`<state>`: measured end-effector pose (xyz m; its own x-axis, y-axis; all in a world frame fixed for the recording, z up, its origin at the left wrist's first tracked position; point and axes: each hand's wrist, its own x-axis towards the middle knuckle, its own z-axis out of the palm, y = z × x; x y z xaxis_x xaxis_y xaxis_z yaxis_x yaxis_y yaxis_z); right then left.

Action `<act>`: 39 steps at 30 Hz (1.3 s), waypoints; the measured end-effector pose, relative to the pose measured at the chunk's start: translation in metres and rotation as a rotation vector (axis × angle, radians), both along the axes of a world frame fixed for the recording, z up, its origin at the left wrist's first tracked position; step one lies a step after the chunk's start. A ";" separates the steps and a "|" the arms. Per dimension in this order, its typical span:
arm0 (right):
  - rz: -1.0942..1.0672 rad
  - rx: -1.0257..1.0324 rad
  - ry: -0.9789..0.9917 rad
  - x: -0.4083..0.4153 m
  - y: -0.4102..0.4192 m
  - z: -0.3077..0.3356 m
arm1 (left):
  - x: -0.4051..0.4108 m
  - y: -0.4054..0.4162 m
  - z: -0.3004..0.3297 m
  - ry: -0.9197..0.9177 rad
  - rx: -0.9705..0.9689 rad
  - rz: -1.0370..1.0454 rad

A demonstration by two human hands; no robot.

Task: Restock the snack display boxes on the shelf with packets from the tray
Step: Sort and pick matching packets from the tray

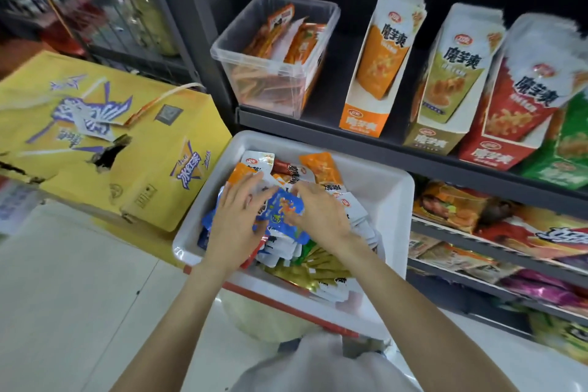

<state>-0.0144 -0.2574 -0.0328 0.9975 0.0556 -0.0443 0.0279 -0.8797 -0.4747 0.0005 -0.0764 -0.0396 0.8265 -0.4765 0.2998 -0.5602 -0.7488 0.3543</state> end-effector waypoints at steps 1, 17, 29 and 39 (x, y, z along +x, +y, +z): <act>-0.100 0.135 0.010 -0.005 -0.006 0.003 | -0.006 -0.007 0.004 -0.010 -0.115 0.068; -0.508 1.033 -0.055 -0.070 -0.081 0.051 | -0.035 -0.113 0.051 0.913 -0.786 0.079; -0.626 0.721 -0.270 -0.147 -0.217 0.097 | -0.028 -0.229 0.115 0.247 0.046 -0.512; -1.180 0.356 -1.049 -0.223 -0.362 0.151 | -0.066 -0.393 0.138 -0.069 -0.341 -0.606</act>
<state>-0.2377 -0.6198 0.1182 0.0715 -0.8657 0.4954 -0.1216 -0.5005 -0.8571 -0.0652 -0.4694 0.0988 0.4187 -0.7175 0.5567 -0.8735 -0.1506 0.4629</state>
